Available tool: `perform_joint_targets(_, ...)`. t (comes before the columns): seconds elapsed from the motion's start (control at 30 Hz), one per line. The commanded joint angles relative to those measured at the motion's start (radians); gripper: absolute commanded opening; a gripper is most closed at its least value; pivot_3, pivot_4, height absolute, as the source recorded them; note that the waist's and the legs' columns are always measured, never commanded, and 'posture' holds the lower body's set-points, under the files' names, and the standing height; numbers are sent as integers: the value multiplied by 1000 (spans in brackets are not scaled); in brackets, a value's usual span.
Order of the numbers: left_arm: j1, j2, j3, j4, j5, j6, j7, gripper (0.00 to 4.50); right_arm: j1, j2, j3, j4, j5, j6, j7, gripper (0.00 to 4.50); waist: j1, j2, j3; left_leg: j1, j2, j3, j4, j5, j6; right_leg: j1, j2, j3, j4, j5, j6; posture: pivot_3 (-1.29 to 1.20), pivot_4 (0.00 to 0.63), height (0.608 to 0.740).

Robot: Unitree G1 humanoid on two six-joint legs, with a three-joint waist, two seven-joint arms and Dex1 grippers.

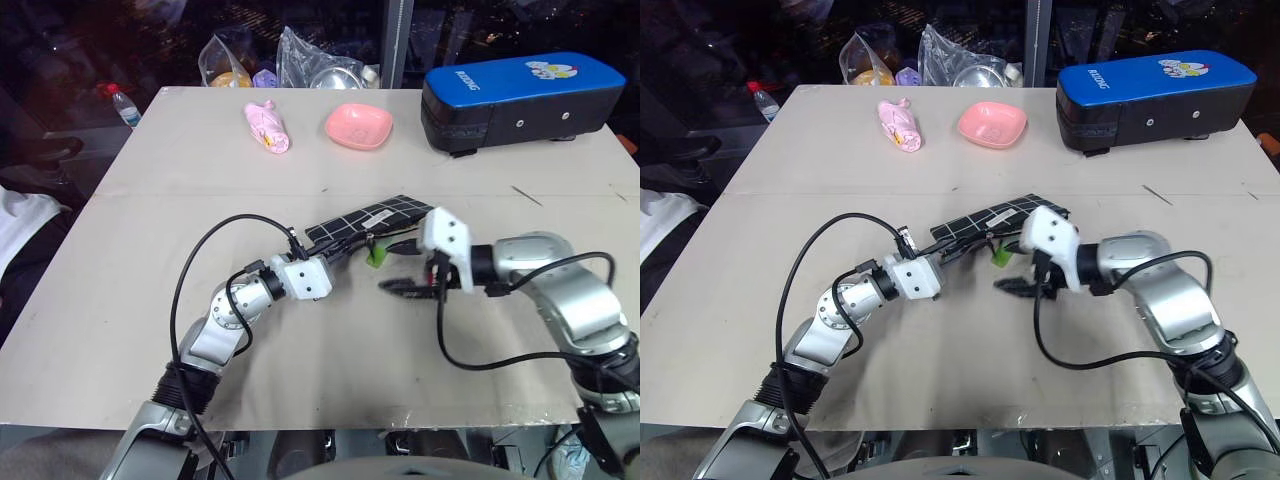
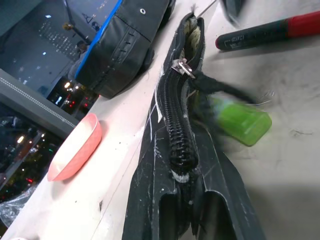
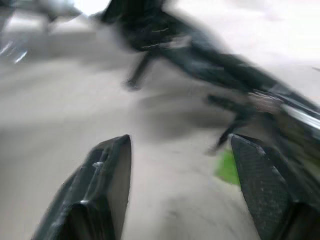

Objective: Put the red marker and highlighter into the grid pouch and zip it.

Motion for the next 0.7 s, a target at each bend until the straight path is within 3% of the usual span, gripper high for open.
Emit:
perform_joint_targets(0.03,-12,-6,11,-19,-20,-11,12,0,-1,37,-89,9,30,30,-112,1385,-1,0,0,0,0,0,0,0,0,0,0,0,0,0,0,0,150,740)
perform_joint_targets(0.13,-13,-11,10,-21,-18,-11,13,0,-11,70,-125,53,43,56,-187,42,0,0,0,0,0,0,0,1,-2,0,1,0,0,0,0,0,150,740)
perform_joint_targets(0.43,-9,-16,9,-31,-9,-13,19,0,-68,119,-49,211,2,-39,-278,42,-1,0,0,0,-1,0,0,1,-2,0,1,0,0,0,0,0,150,740)
perform_joint_targets(0.6,-4,-17,15,-43,-6,-4,28,0,-145,169,41,333,-71,-175,-303,42,-4,0,0,0,0,1,0,1,-2,0,2,1,0,0,0,0,150,740)
perform_joint_targets(0.7,-11,-16,22,-43,-10,3,34,0,-190,151,144,406,-183,-364,-285,42,-1,0,0,0,0,1,0,1,-2,0,2,1,-1,0,0,0,150,740)
